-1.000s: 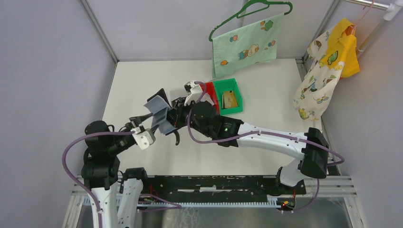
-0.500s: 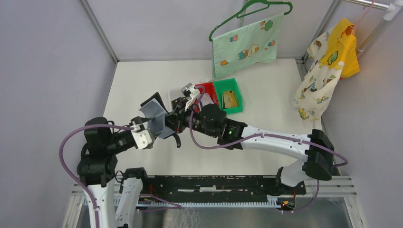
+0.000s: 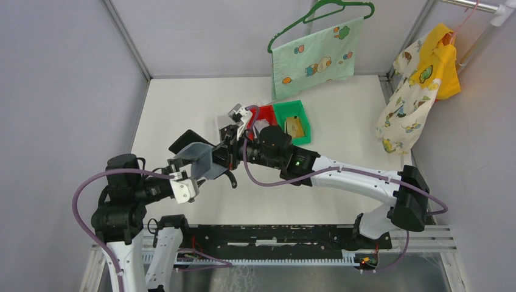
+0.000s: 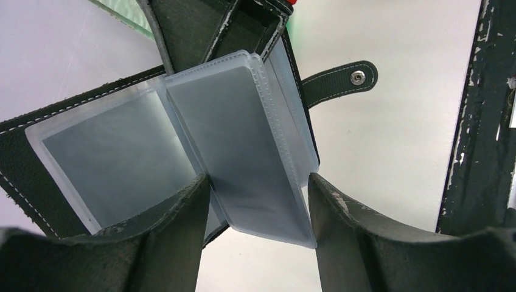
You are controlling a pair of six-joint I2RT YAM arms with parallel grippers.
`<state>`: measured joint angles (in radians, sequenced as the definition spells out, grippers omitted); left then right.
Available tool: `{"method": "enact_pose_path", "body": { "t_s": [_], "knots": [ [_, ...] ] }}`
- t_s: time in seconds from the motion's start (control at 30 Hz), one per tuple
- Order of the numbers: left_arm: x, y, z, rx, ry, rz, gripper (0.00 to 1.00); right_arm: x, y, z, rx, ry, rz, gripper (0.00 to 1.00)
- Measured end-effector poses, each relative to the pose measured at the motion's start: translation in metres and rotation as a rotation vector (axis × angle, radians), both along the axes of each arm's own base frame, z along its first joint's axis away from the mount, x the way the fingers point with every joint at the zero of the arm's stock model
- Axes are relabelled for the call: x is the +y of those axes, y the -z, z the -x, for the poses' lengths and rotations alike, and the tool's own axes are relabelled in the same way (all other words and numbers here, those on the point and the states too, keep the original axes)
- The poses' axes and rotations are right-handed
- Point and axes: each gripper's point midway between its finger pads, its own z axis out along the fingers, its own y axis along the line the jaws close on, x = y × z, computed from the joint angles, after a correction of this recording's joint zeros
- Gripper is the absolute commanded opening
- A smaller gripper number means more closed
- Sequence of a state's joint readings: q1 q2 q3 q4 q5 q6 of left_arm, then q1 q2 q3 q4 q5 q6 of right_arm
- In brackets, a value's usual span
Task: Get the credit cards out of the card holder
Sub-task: Remove the credit card from the card holder.
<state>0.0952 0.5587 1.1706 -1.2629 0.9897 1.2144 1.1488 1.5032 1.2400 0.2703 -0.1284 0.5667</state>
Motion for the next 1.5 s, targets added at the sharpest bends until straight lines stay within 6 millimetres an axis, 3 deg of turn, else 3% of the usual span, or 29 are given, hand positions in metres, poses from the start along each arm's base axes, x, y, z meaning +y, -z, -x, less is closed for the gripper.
{"method": "enact_pose_path", "body": {
  "t_s": [0.73,0.97,1.17,1.37,1.5],
  "knots": [
    [-0.006,0.007,0.009,0.113,0.02,0.045,0.68,-0.004,0.005,-0.003,0.007,0.02,0.084,0.0],
    [-0.01,-0.003,0.013,0.128,-0.004,0.111,0.66,-0.01,0.003,-0.021,-0.006,0.1,0.093,0.0],
    [-0.01,-0.012,0.004,0.116,-0.027,0.154,0.64,-0.015,0.003,-0.032,-0.003,0.15,0.103,0.0],
    [-0.007,-0.002,-0.013,0.079,-0.082,0.207,0.65,-0.014,0.0,-0.032,0.016,0.156,0.092,0.0],
    [-0.003,-0.009,-0.023,0.007,-0.114,0.22,0.63,-0.008,-0.006,-0.032,0.045,0.154,0.068,0.0]
  ]
}}
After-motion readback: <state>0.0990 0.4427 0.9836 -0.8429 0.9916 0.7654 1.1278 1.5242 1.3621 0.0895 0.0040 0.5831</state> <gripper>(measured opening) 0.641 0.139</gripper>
